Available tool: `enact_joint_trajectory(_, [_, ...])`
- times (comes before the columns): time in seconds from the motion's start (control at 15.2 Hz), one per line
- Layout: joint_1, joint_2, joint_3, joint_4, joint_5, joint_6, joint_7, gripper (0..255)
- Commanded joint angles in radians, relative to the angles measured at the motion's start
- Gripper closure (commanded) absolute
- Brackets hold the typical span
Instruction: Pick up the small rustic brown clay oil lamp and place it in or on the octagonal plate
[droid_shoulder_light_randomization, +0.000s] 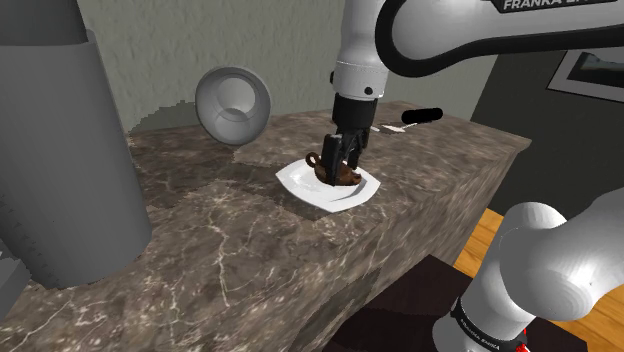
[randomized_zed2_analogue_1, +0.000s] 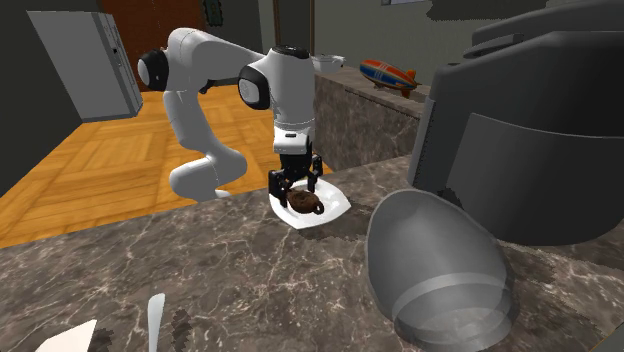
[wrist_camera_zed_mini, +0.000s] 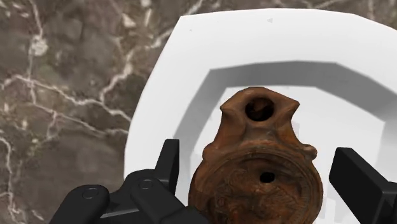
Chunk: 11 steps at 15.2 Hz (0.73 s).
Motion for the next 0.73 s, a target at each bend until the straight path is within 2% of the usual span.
enact_joint_trajectory(0.0, [0.000, 0.000, 0.000, 0.000, 0.000, 0.000, 0.000, 0])
enact_joint_trajectory(0.13, [0.000, 0.000, 0.000, 0.000, 0.000, 0.000, 0.000, 0])
enact_joint_trajectory(0.4, [-0.005, 0.013, -0.010, 0.136, -0.009, -0.124, 0.003, 0])
enact_joint_trajectory(0.66, [-0.005, 0.013, -0.010, 0.136, -0.009, -0.124, 0.003, 0])
